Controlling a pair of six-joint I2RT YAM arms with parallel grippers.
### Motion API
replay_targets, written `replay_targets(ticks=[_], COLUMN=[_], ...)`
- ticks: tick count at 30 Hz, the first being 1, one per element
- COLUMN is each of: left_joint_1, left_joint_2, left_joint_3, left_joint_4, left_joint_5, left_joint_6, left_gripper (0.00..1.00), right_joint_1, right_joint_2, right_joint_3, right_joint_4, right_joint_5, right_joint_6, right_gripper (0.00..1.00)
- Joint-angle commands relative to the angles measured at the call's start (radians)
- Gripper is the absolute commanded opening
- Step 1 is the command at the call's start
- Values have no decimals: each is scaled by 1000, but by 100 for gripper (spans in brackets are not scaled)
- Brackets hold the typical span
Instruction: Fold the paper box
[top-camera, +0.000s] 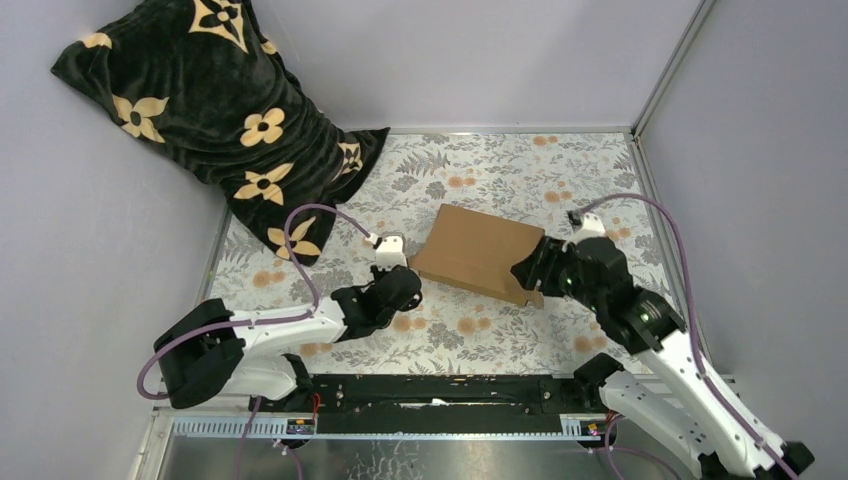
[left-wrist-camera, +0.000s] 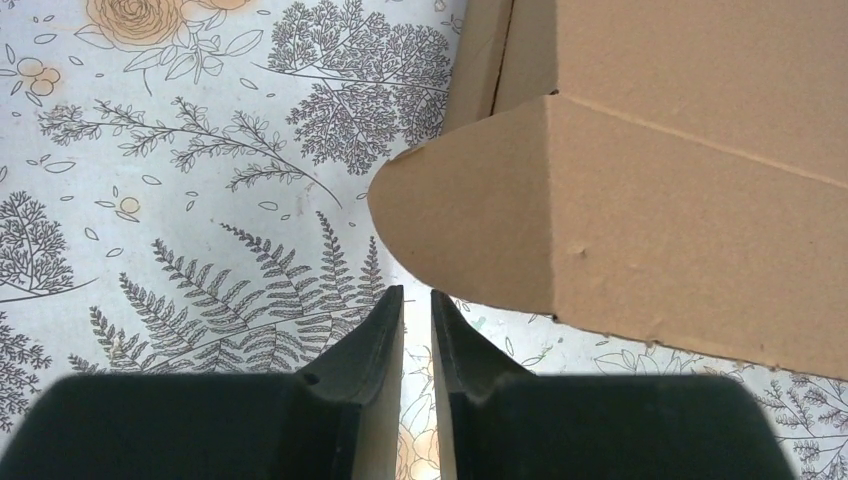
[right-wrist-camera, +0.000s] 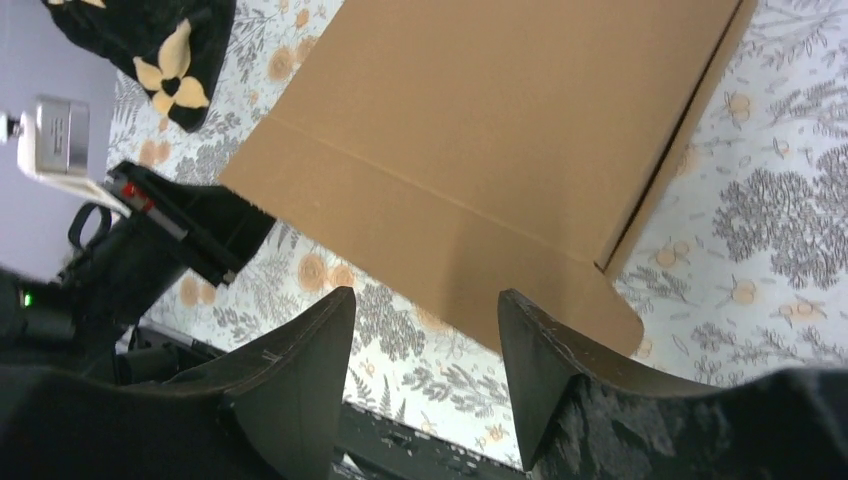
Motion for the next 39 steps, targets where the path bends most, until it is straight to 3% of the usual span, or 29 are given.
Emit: replay_targets(ticks=[1, 5, 11, 17, 20, 27, 34, 39], left_joint_1=[-7, -7, -9, -7, -7, -7, 38, 76], left_joint_2=[-39, -106, -341, -510, -416, 20, 290, 341], left_joint_3=[-27, -59, -69, 37, 153, 388, 465, 441], left_joint_4=[-18, -89, -327, -350, -321, -208, -97, -39], left_joint_5=[-28, -41, -84, -43, -1, 93, 140, 126], left_joint_6=[-38, -95, -215, -120, -31, 160, 212, 200], left_gripper=[22, 29, 37, 40, 40, 40, 37, 36], right_joint_1=[6, 7, 6, 6, 7, 4, -52, -191], right_joint_2=[168, 365, 428, 491, 493, 394, 382, 364], right_joint_3=[77, 114, -62, -168, -164, -79, -77, -153], right_joint_4=[126, 123, 269, 349, 355, 287, 244, 309], right_joint_5=[56, 46, 43, 39, 43, 114, 200, 85], right_joint_6=[-62, -116, -97, -93, -100, -125, -95, -106], right_gripper=[62, 58, 58, 57, 56, 59, 70, 69])
